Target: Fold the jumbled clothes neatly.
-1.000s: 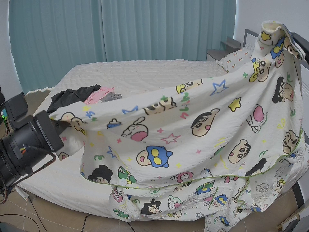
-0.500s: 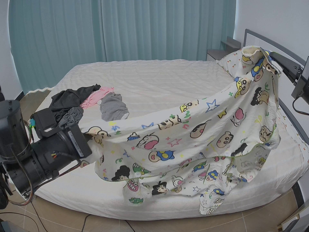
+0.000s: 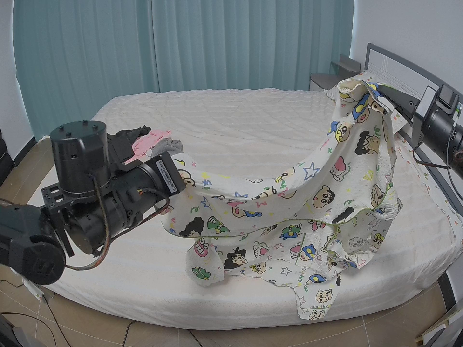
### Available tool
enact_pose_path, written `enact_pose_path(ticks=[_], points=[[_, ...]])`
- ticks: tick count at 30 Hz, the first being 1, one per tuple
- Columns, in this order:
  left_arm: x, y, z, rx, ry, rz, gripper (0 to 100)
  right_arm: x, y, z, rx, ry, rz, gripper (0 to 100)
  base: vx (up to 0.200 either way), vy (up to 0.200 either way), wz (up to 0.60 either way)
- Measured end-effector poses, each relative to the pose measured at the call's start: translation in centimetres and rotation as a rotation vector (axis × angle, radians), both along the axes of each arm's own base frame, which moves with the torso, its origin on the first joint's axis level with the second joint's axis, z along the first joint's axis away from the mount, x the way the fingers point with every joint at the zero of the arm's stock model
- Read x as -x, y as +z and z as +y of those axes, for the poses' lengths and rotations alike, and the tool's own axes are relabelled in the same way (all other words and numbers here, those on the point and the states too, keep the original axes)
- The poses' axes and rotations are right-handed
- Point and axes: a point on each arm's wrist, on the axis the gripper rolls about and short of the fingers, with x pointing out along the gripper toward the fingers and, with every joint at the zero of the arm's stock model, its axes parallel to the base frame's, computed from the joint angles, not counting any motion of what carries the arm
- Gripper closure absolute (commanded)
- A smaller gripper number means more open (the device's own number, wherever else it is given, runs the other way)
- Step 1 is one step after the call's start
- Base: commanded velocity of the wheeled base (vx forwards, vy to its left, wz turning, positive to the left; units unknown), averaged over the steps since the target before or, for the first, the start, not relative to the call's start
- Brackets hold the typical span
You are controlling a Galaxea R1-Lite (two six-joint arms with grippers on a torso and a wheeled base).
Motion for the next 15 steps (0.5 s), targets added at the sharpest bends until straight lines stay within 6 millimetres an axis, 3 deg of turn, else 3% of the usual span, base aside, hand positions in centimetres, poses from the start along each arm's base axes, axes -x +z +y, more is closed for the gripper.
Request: enact_pose_path(ticks=[1, 15], points=[[-0.3, -0.1, -0.1, 0.0, 0.005, 0.001, 100, -0.3, -0.1, 0.0, -0.002, -0.005, -0.002, 100, 0.0, 0.0, 0.0], [-3.0, -1.4, -1.0, -0.013, 0.027, 0.026, 100, -3.1, -1.9, -0.2, 0.012, -0.038, 0.032, 100, 0.2, 0.0, 0.0]])
